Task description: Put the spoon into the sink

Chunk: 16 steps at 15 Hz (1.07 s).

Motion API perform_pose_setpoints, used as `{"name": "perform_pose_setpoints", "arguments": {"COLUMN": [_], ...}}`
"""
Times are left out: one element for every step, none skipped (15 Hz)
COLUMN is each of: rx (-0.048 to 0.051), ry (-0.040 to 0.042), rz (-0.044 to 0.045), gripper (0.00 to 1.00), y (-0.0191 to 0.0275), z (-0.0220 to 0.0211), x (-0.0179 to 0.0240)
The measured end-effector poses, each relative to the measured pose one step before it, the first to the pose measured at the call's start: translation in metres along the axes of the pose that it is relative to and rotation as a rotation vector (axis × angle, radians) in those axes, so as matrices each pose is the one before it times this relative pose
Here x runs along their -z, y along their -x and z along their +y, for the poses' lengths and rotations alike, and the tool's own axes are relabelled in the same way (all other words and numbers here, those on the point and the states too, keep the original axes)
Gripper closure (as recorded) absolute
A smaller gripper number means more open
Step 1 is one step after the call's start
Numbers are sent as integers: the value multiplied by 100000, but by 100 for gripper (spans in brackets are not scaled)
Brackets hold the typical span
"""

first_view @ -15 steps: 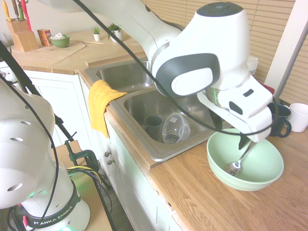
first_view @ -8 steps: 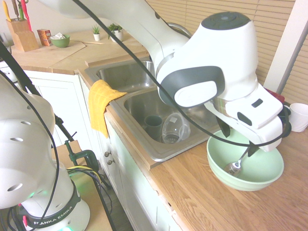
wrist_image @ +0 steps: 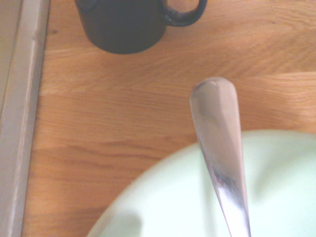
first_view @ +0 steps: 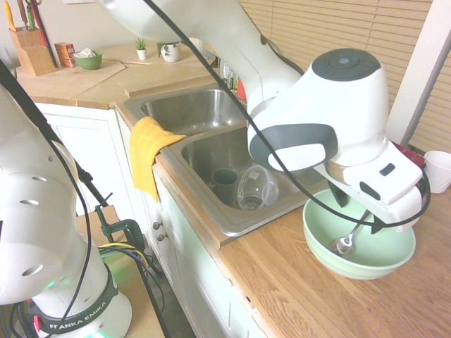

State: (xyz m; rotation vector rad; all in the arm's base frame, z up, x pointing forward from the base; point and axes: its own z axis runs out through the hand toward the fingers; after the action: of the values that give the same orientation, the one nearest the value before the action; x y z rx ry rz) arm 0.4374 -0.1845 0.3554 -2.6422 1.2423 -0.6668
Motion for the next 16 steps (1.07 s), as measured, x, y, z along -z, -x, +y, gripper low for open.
{"name": "perform_pose_setpoints", "arguments": {"rx": [-425,-281,-225,-274,-274,-386,-375,-224,-237,-239,-298,-136,-194,-120,-241,-176], "ry": [-581,-492,-248,-68,120,64,2,-41,23,-116,-230,-185,-57,-66,-222,-265], "rz": [82,288,412,-25,-318,-392,-430,-416,-281,-152,-96,-102,-174,-87,42,51], "gripper": [100,100,100,100,100,100,100,100,100,100,100,100,100,100,100,100], "y": [-223,-220,-138,-28,19,82,157,133,27,-13,-6,7,25,-3,-73,-96], "z": [-145,-59,65,97,50,1,-10,9,36,69,90,79,81,51,15,16], "x": [-142,-99,-112,-160,-220,-243,-313,-282,-185,-105,-45,-44,-88,-59,-29,-41]}}
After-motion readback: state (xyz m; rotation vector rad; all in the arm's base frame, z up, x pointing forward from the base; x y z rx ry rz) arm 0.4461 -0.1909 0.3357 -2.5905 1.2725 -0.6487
